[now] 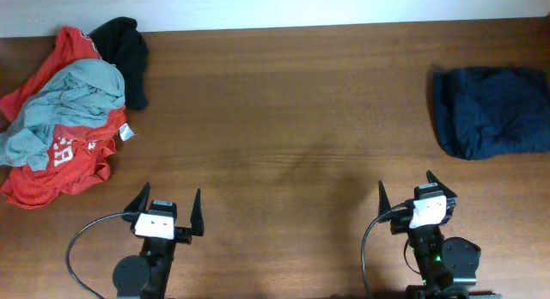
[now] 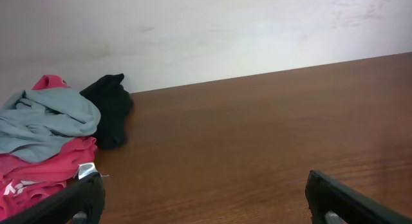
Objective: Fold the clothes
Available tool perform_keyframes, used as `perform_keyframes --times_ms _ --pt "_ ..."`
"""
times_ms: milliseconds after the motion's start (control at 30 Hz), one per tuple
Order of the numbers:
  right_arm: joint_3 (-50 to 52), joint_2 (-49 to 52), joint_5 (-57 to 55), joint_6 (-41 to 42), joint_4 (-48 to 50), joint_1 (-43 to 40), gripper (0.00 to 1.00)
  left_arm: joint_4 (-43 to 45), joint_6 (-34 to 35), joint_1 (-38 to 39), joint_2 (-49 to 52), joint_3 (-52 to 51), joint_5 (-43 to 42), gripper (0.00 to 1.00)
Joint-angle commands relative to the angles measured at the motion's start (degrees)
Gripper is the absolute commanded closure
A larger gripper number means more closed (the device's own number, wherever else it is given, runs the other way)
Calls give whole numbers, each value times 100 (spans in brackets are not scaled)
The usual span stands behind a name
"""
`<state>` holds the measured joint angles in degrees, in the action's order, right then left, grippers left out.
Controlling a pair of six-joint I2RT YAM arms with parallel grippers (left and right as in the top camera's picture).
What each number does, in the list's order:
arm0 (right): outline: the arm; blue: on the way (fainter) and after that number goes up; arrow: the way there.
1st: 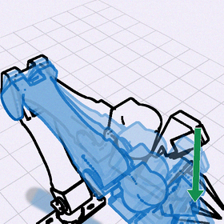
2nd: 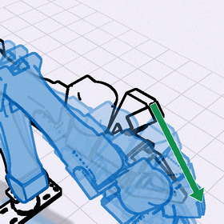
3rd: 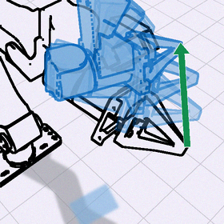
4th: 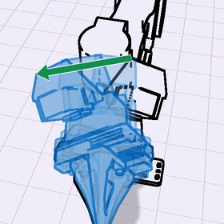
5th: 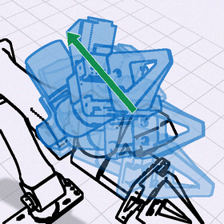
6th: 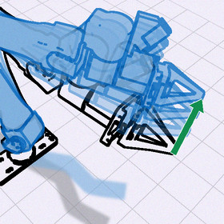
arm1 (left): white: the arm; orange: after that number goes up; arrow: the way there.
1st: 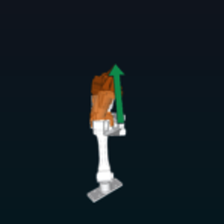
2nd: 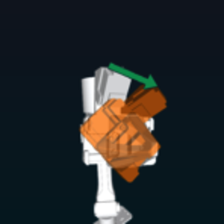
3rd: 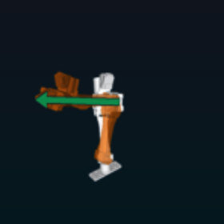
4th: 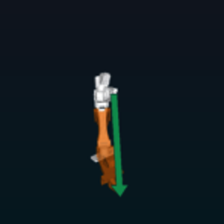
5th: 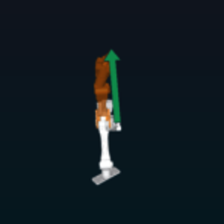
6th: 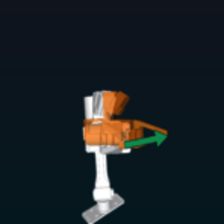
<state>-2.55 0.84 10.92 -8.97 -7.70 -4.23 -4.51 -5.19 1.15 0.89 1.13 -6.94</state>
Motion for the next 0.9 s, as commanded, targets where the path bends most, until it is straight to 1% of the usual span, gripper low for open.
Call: perform_keyframes --times_ms 0,467,567,867 --pt "37 -52 -70 39 -13 42 2 17 -92 -31 -55 -39 -81 1" --pt "37 -52 -68 42 -13 42 1 17 -92 -31 -55 -39 -81 1" --pt "37 -52 -70 42 -13 42 2 44 -114 -31 -55 -39 118 1" --pt "37 -52 -68 42 -9 42 1 153 -111 -31 -55 -39 111 1"
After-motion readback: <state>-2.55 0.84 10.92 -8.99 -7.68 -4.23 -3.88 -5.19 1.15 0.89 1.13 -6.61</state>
